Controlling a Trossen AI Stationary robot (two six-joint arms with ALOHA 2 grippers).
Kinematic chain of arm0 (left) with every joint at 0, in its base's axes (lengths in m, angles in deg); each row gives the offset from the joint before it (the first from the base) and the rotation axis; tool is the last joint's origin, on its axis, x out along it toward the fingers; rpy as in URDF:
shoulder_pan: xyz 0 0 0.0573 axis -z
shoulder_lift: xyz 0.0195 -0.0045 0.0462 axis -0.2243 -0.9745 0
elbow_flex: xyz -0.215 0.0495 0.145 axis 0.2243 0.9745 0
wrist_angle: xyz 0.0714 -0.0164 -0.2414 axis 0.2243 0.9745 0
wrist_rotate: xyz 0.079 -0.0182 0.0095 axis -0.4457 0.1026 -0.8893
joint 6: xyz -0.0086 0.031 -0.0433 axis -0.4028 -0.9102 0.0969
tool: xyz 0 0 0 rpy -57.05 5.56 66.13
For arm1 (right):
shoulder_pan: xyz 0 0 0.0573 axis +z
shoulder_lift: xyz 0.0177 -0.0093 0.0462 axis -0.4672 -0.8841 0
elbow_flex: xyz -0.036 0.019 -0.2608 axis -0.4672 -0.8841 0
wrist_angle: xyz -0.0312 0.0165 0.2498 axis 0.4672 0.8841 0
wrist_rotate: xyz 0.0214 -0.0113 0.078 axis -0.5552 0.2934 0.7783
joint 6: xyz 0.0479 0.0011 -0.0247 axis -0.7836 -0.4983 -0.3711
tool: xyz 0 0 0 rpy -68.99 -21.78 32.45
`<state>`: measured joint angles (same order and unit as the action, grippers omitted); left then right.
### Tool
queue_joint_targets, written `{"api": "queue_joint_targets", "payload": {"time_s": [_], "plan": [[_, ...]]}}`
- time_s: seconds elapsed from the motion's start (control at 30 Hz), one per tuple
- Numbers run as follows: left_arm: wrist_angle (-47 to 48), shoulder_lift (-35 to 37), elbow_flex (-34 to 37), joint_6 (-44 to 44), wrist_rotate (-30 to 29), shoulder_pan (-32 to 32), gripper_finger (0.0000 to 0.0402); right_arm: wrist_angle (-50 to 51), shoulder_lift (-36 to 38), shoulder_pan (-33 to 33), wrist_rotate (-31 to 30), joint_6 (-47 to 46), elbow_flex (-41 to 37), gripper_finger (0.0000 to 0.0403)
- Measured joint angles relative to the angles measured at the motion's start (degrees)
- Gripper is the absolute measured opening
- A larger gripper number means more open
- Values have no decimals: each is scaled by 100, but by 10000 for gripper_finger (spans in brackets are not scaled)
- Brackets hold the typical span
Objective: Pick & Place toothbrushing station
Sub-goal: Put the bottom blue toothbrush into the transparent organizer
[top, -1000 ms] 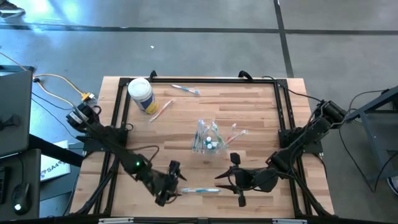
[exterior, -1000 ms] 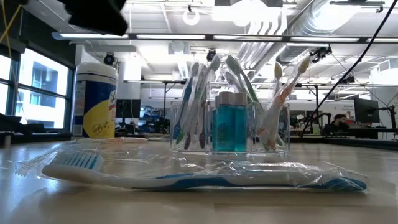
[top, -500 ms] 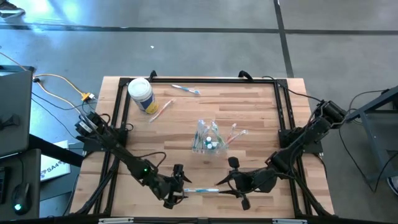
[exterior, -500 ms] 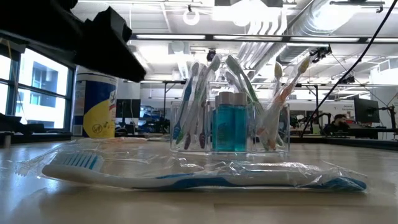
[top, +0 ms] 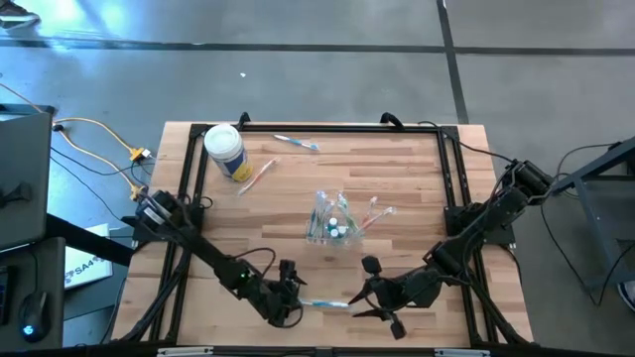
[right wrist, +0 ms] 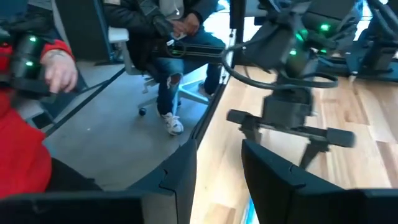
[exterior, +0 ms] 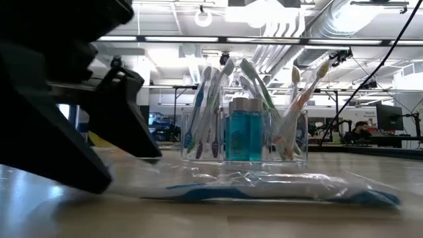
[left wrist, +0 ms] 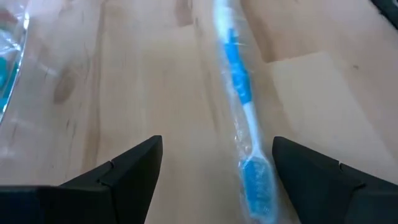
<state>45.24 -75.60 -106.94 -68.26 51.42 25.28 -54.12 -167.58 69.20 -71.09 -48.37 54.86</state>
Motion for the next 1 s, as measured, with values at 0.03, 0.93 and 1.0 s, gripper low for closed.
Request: {"api": "queue_joint_targets", "payload": {"time_s": [0.03,0.93,1.0], "plan": [[-11,-27,0,40,5,-16,303,-1,0,2,47,0,0,120],[579,-203,-388,835,469,-1,23,407,-2,45,430,20,0,120],[1263,-210,-723,836,491,-1,18,477,-2,45,440,17,0,120]]}}
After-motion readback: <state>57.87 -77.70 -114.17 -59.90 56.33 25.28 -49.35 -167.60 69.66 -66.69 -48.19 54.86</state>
